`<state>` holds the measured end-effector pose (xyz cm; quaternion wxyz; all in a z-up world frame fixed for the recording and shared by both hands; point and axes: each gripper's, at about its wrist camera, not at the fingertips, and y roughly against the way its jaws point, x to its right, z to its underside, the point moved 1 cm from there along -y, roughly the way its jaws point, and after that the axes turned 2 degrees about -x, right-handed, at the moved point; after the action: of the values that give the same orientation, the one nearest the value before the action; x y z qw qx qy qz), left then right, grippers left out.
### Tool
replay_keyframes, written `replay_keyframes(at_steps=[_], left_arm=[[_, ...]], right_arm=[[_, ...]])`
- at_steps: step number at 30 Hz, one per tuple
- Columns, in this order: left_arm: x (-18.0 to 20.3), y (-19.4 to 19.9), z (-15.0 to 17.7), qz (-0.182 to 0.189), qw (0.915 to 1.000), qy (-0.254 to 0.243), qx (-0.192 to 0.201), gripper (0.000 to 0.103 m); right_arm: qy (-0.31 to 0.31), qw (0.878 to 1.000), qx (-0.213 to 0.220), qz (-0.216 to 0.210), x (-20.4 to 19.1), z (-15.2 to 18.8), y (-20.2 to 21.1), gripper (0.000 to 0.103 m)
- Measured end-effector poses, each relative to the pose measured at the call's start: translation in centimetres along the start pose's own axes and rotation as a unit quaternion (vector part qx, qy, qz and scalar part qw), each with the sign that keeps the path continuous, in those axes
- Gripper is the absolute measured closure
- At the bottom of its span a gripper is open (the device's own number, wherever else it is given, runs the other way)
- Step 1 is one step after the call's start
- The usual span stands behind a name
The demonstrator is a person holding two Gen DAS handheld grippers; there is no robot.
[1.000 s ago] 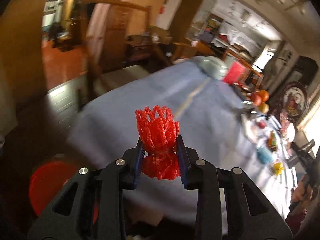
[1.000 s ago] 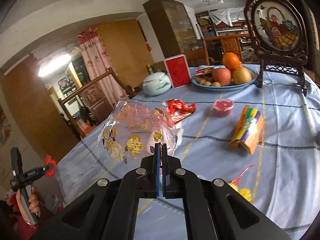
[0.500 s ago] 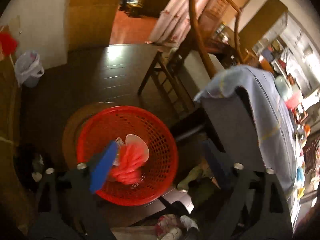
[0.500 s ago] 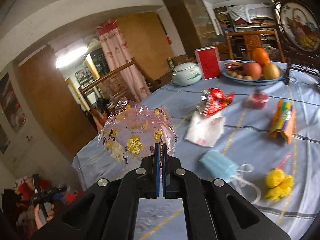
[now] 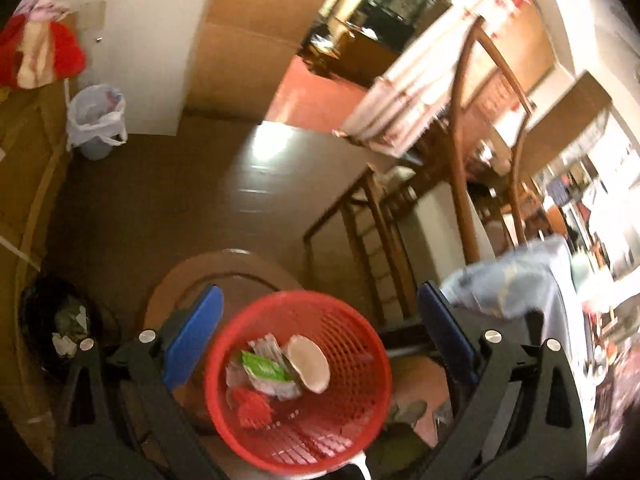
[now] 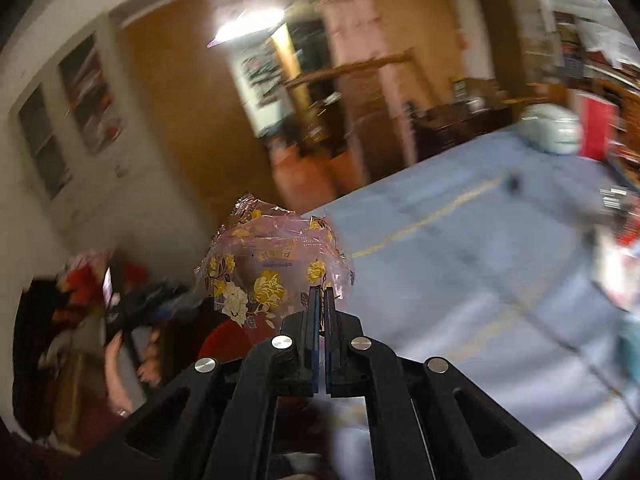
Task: Collect trash
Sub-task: 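Lower the plastic bag over the red basket and open the right tool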
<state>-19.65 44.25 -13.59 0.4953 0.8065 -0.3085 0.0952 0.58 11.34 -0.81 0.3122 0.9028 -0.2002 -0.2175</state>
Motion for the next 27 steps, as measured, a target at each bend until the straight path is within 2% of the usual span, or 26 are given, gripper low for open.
replay_keyframes(at_steps=[3, 6, 9, 10, 17, 23, 27], left_arm=[[-2.1, -0.3, -1.1, 0.001, 0.9995, 0.03, 0.009, 0.009], [-3.8, -0.8, -2.1, 0.001, 0.9987, 0.05, 0.01, 0.009], [-4.8, -1.4, -2.5, -0.004, 0.998, 0.061, 0.013, 0.009], [-4.9, -1.4, -2.6, -0.005, 0.9979, 0.063, 0.013, 0.009], [-4.2, -2.0, -2.2, 0.009, 0.9984, 0.056, 0.004, 0.009], [-1.3, -1.0, -1.4, 0.021, 0.9995, 0.023, 0.001, 0.009], [1.4, 0.3, -0.6, 0.031, 0.9994, -0.013, 0.001, 0.009]], right_arm=[[0.024, 0.999, -0.039, -0.026, -3.2, -0.4, -4.1, 0.1], [0.044, 0.995, -0.081, -0.049, -5.9, -0.3, -8.5, 0.096], [0.056, 0.992, -0.102, -0.055, -7.5, 0.0, -10.9, 0.073], [0.06, 0.992, -0.103, -0.051, -7.7, 0.1, -11.0, 0.072], [0.028, 0.995, -0.091, -0.036, -5.7, -0.1, -9.7, 0.072], [0.006, 0.998, -0.058, -0.025, -3.5, -0.3, -6.3, 0.072], [-0.007, 1.0, -0.026, -0.015, -2.1, 0.0, -3.2, 0.067]])
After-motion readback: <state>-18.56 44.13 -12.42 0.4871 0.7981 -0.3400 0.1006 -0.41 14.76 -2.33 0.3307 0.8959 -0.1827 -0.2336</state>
